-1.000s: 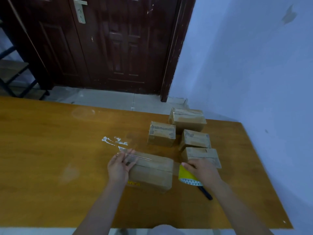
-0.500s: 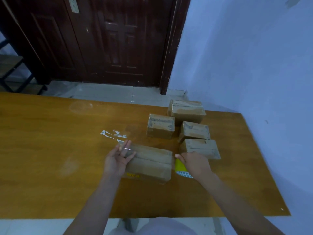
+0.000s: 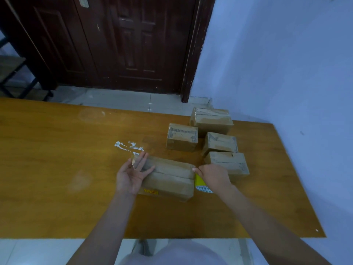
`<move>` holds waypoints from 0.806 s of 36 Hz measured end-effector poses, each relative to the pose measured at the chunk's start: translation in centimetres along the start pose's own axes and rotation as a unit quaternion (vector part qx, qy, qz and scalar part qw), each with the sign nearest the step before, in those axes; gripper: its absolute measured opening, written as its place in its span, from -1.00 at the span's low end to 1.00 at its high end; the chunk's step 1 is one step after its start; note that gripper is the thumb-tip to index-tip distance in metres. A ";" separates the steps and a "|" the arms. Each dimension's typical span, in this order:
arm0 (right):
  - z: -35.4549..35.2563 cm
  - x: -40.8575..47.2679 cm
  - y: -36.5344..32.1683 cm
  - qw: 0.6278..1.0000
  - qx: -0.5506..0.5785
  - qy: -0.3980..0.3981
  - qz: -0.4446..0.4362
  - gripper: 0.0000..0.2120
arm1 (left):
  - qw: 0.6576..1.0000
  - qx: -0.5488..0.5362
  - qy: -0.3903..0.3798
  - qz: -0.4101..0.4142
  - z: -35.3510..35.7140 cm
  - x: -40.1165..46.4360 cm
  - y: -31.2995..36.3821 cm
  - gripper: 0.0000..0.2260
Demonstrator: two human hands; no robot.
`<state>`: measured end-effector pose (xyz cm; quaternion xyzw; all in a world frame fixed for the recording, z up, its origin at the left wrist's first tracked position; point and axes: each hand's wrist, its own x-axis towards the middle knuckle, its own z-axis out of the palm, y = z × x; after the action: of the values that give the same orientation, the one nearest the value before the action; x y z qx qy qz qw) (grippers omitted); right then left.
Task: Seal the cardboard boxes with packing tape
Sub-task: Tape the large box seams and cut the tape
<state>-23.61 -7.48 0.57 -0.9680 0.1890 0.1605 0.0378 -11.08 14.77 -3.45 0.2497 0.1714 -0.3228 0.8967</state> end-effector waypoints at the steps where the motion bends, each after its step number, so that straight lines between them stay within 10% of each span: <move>1: 0.0 0.0 -0.1 1.000 0.000 -0.005 0.007 -0.54 | 1.000 0.002 0.003 0.000 0.1 -0.1 0.0 -0.13; 8: 0.6 0.3 -0.4 1.000 -0.017 -0.008 0.013 -0.55 | 0.999 0.001 0.035 0.010 1.2 -1.0 0.1 0.29; 23: 1.8 0.2 -0.2 1.000 -0.009 0.012 0.011 -0.58 | 0.993 0.093 0.070 0.015 0.4 -0.4 0.4 -0.90; 29: 1.6 0.0 -0.2 1.000 -0.022 0.005 0.003 -0.61 | 0.951 0.247 0.162 0.087 0.7 -0.8 0.8 -0.92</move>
<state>-23.98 -7.04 -0.99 -0.9689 0.1885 0.1595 0.0152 -10.98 15.33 -2.28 0.5263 0.2069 -0.2308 0.7918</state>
